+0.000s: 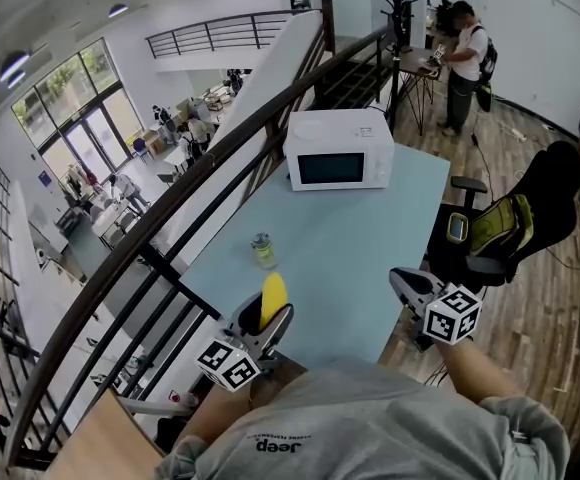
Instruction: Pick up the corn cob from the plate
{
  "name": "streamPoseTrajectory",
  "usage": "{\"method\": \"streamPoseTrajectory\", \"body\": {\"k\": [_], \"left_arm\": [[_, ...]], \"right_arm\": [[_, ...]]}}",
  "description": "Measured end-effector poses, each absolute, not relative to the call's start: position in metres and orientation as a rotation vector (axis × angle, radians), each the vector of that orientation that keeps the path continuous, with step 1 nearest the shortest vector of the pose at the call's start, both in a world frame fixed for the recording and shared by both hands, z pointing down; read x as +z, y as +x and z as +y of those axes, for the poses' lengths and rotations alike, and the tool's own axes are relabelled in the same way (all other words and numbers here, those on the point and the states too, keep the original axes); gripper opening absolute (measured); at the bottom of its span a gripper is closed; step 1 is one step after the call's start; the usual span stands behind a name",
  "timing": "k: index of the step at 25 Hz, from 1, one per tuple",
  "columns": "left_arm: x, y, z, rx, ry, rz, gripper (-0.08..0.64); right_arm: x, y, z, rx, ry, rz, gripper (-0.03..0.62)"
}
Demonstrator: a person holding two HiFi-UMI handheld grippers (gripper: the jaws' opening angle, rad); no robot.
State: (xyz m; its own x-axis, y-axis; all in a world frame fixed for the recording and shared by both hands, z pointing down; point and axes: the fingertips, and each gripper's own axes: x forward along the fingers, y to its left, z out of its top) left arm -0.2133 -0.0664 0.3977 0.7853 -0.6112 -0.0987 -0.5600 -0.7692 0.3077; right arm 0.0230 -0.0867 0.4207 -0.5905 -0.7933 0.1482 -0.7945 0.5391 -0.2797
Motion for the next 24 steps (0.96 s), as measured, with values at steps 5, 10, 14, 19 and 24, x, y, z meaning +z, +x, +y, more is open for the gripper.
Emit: {"method": "streamPoseTrajectory", "body": {"k": [5, 10, 14, 19, 24], "left_arm": [[0.3956, -0.216, -0.0674, -0.287, 2.722, -0.909, 0.256], [0.3943, -0.2174, -0.0687, -0.294, 2.719, -0.918, 0.256], [0.3933, -0.2157, -0.0689, -0.302, 2.729, -0.913, 0.256], [0.393, -0.2191, -0.0688, -0.307, 2.732, -0.914, 0.256], [0.393, -0.2197, -0.07, -0.309, 2.723, -0.914, 0.256]], "right_arm": [[0.4198, 0.0181, -0.0885, 0.475, 1.399, -2.741, 0.014], [0.4158, 0.0157, -0.0898, 0.451, 1.385, -2.744, 0.014], [0.4147, 0.0185, -0.0906, 0.442, 1.387, -2.742, 0.014], [0.4112, 0.0163, -0.0887, 0.433, 1.384, -2.743, 0.014], [0.4111, 0.0145, -0.0899, 0.429, 1.378, -2.744, 0.014]]}}
